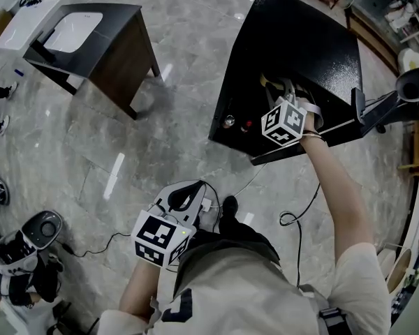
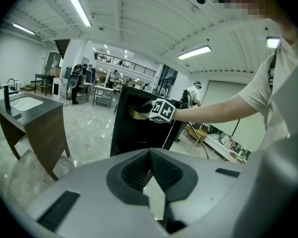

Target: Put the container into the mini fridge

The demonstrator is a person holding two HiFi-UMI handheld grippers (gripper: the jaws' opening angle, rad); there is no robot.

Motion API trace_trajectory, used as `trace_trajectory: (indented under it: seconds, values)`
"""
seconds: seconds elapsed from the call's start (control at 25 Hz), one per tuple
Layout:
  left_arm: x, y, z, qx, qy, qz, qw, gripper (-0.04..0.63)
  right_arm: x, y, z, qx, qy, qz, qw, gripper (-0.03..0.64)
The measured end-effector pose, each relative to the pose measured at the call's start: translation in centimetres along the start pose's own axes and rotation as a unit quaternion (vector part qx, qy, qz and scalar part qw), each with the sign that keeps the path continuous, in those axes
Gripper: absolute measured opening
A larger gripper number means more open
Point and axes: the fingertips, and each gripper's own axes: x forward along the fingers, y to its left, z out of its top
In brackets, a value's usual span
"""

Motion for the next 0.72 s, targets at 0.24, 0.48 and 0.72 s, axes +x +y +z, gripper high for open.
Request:
trace_trajectory:
  seconds: [0.24,0.48,0.72]
  values:
    - [-0.1,0.5,-0.1,-0.001,0.006,0.0,1.0,0.055,-2.4,-0.6,1.8,0.026,-0.053,-0.045,0.997,0.098]
    - [0.2,0.2,0.1,0.003,0.007,-0.007,0.9999,0.055,-4.0,2.5,1.8,0.126,-0.045,0.011,0.991,0.098]
    - [0.5,-0.7,-0.1,0.007,0.008,-0.012,0.9999,0.055,-2.1,4.4,-0.8,0.198,-0.002,0.04,0.979,0.104]
